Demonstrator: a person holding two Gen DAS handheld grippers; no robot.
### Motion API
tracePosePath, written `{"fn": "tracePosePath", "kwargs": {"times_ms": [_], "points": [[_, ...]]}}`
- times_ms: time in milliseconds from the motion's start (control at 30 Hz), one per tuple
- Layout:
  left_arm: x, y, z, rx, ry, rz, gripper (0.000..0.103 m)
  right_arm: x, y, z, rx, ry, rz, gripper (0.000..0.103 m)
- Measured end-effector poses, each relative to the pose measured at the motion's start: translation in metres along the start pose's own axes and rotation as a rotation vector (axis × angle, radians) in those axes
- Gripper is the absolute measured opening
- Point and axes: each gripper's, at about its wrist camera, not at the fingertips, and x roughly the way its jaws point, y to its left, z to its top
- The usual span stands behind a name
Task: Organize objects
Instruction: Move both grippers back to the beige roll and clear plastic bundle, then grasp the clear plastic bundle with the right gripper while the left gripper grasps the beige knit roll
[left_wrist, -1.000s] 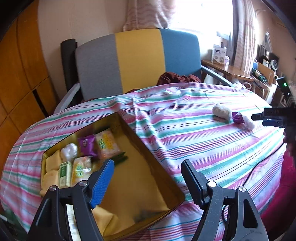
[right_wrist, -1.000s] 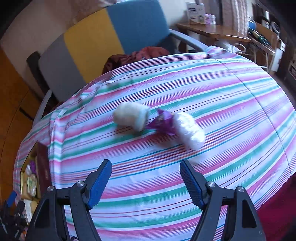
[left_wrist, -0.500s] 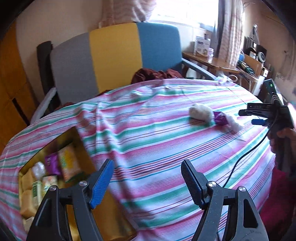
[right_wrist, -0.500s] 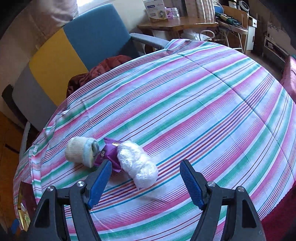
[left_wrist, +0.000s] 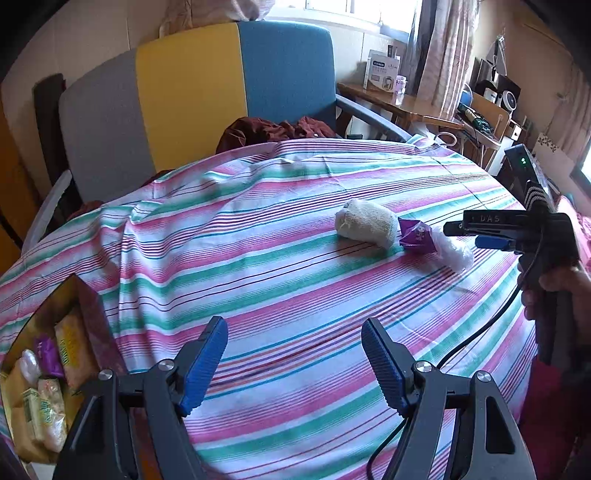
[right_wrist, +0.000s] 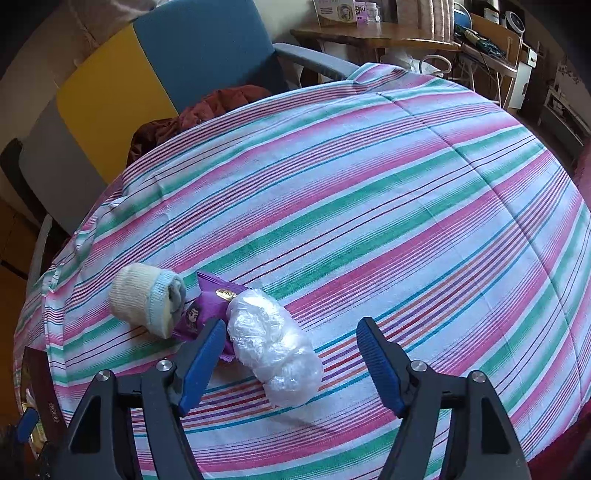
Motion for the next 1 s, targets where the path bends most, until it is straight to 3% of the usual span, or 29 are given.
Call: {"fn": "tracePosePath", "kwargs": {"times_ms": [33, 67, 133, 467, 1000], "points": [[0.003, -0.001, 0.002, 0.001, 0.004, 0.001, 0.076, 0.005, -0.002, -0.001, 0.003, 0.019, 0.006, 0.066], [0.006, -0.002, 0.003, 0.002, 0.008, 0.002, 0.076, 0.009, -0.002, -0.001, 0.000, 0.039, 0.013, 0.053], [0.013, -0.004, 0.005, 0.006, 0.014, 0.001, 0.076, 0.014, 0.000, -0.004, -0.013, 0.061, 0.009, 0.038], [0.040, -0.018, 0.024, 0.021, 0.037, -0.017, 0.076, -0.004, -0.006, -0.004, 0.003, 0.001, -0.038, 0.037], [0.081, -0.063, 0.072, 0.126, 0.008, -0.027, 0.076, -0.006, -0.006, -0.002, -0.014, 0.000, -0.039, 0.037]]}}
